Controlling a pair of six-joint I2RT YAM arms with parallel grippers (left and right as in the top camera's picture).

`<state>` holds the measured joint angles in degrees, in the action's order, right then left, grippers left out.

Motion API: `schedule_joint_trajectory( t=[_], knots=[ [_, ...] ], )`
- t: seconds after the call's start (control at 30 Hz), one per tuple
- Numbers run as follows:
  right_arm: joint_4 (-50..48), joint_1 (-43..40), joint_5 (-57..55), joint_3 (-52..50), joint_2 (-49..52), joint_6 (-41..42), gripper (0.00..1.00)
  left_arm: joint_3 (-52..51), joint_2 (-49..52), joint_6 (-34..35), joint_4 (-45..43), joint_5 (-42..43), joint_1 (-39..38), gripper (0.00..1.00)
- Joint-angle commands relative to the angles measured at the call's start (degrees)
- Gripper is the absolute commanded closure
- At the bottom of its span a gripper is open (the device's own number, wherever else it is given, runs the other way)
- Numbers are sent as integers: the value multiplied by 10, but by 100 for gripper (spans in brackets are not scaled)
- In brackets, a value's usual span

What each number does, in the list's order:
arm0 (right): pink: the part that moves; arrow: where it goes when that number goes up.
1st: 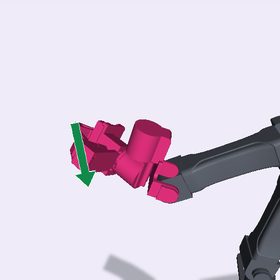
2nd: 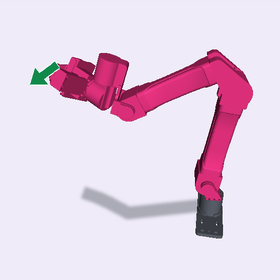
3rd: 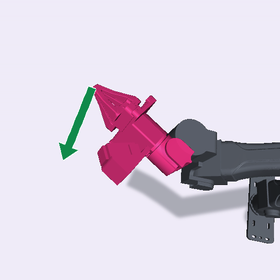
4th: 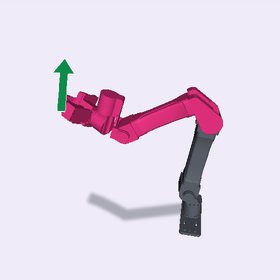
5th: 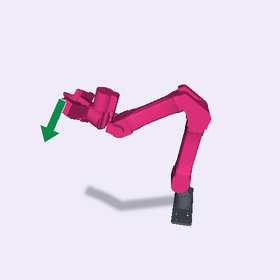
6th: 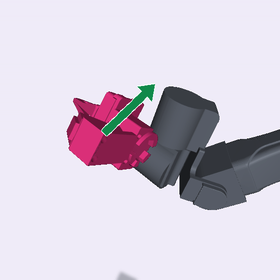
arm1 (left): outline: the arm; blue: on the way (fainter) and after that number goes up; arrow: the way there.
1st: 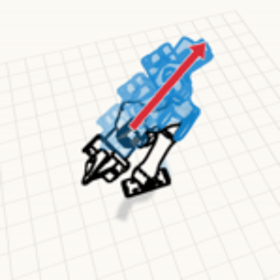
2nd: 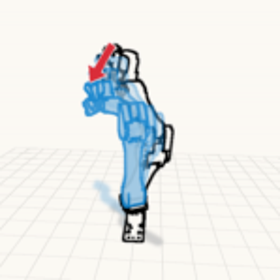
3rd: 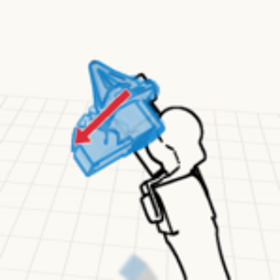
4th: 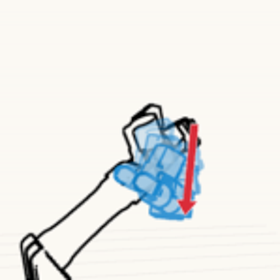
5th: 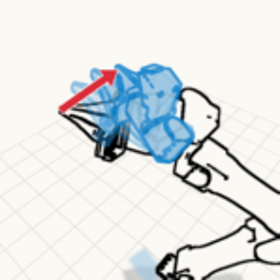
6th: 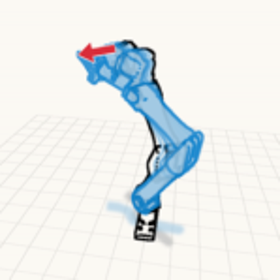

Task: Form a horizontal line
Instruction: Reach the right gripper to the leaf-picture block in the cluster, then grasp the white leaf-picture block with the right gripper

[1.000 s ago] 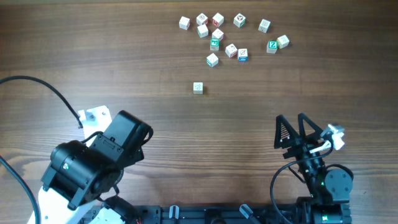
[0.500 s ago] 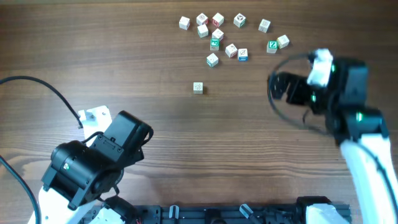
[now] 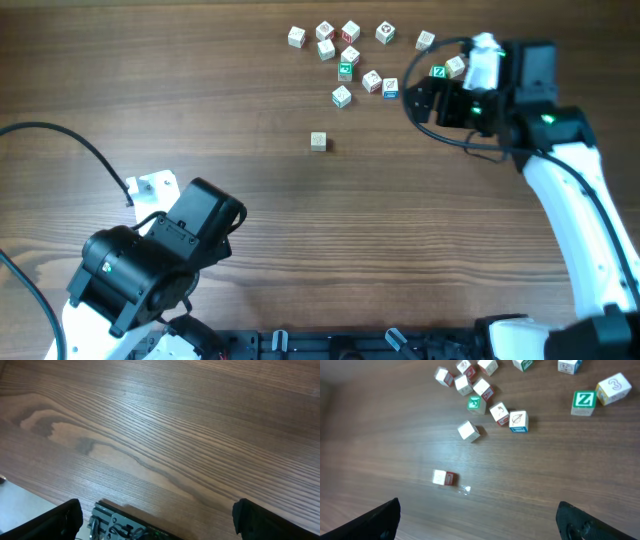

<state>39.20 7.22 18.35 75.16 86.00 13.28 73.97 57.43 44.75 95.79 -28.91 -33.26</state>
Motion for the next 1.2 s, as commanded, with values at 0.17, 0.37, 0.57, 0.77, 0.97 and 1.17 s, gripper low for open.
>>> schedule_joint_trajectory(
  t=[0.17, 0.37, 0.57, 0.77, 0.97, 1.17],
  knots=[
    [-2, 48, -174, 137, 229, -73, 9, -2, -2, 5, 0, -10, 3, 0],
    [-83, 71, -175, 149, 311, -85, 21, -2, -2, 5, 0, -10, 3, 0],
    [-159, 75, -203, 149, 380, -78, 27, -2, -2, 5, 0, -10, 3, 0],
    [-198, 75, -203, 149, 404, -66, 45, -2, -2, 5, 0, -10, 3, 0],
    [-198, 76, -202, 149, 412, -54, 60, -2, -2, 5, 0, -10, 3, 0],
    [-204, 76, -202, 148, 412, -54, 53, -2, -2, 5, 0, -10, 3, 0]
  ],
)
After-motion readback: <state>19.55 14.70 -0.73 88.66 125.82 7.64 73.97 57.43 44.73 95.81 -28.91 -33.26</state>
